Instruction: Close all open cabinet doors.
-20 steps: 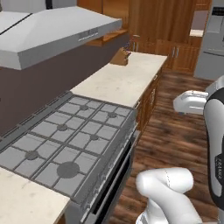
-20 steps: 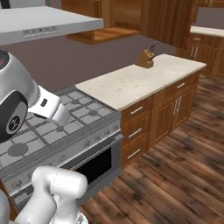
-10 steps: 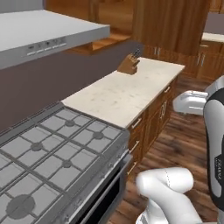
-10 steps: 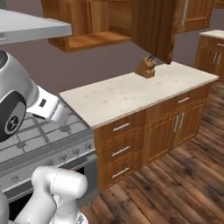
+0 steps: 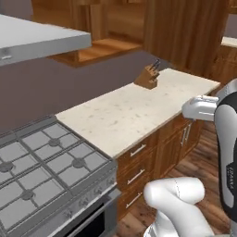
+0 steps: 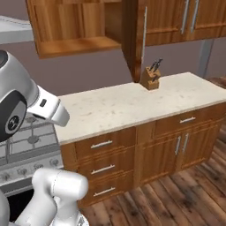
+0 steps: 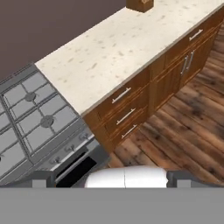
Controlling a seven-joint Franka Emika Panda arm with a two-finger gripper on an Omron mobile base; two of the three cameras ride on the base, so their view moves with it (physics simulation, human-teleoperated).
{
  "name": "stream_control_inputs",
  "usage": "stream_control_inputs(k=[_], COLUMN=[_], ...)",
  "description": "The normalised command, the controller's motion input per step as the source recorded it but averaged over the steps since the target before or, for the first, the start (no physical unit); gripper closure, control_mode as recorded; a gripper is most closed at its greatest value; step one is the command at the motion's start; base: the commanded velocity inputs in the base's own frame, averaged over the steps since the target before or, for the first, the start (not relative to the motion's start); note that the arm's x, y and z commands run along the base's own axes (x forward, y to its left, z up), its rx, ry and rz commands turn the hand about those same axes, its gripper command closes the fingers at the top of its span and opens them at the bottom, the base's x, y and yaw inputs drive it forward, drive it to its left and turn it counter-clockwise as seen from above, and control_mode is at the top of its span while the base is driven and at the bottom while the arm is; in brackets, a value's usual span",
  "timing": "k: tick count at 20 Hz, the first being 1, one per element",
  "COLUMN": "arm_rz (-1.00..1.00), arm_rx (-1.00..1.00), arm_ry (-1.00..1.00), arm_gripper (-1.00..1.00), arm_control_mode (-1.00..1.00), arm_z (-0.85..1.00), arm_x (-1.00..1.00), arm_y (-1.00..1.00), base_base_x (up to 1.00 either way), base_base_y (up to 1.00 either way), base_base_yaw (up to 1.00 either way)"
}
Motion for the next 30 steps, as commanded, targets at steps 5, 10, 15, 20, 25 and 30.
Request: stream_control_inputs(k=[5,10,15,20,25,30], arm_rz=[0.00,0.00,0.00,0.00,0.00,0.00], arm_rx=[0.00,0.00,0.00,0.00,0.00,0.00], arm_ry=[0.00,0.00,0.00,0.00,0.00,0.00], arm_gripper=[-1.00,-1.00,-1.00,-1.00,-1.00,-1.00], arm_control_mode=[1.00,1.00,1.00,1.00,1.00,1.00], arm_z=[0.00,0.00,0.00,0.00,0.00,0.00], arm_x=[0.00,0.00,0.00,0.00,0.00,0.00], arm_y=[0.00,0.00,0.00,0.00,0.00,0.00], base_base_x=[-0.01,-0.29,-0.02,-0.03,-0.01,0.00], base_base_y=[-1.00,-0.88,-0.69,-0.43,-0.43,-0.57], base_base_yaw=[0.37,0.34,0.41,0.51,0.50,0.42])
